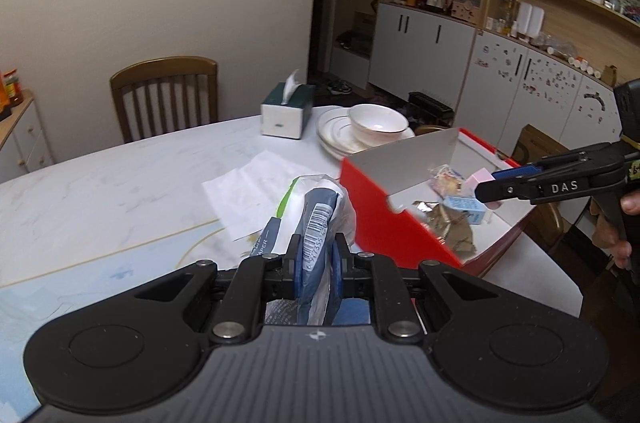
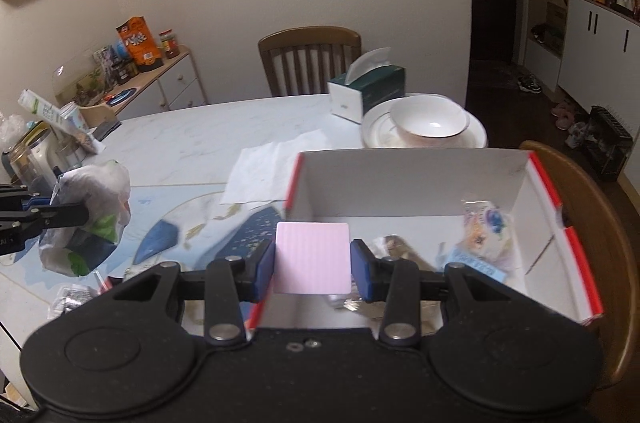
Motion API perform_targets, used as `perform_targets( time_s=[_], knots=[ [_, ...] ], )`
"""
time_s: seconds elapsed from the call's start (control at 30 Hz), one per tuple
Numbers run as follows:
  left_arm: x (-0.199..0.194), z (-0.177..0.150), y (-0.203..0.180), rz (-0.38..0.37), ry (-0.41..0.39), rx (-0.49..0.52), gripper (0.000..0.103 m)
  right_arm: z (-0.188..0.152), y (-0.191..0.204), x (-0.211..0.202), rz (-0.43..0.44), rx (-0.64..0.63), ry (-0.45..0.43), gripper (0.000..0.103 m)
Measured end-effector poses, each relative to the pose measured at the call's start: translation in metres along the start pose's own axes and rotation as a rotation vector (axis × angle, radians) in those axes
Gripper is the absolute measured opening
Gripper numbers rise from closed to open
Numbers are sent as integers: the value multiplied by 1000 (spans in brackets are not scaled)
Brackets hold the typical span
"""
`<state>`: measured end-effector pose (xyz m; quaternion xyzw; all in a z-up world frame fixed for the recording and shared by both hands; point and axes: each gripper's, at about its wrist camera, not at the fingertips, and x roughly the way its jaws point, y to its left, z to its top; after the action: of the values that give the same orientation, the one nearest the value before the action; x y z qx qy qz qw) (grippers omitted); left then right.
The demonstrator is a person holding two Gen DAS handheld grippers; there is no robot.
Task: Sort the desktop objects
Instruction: 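Carry the tube box and pink sticky pad with both grippers into the red box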
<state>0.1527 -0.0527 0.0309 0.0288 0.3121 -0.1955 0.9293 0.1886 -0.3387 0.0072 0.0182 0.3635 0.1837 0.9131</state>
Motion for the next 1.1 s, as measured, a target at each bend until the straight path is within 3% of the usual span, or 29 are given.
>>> perform_targets(
  time_s=[0.73, 1.1],
  knots=[
    [86, 55, -111, -137, 35, 221, 13, 0, -97, 15, -87, 33, 38, 40],
    [146, 75, -136, -123, 100, 308, 13, -11, -120, 34, -78, 15, 110, 40]
  ],
)
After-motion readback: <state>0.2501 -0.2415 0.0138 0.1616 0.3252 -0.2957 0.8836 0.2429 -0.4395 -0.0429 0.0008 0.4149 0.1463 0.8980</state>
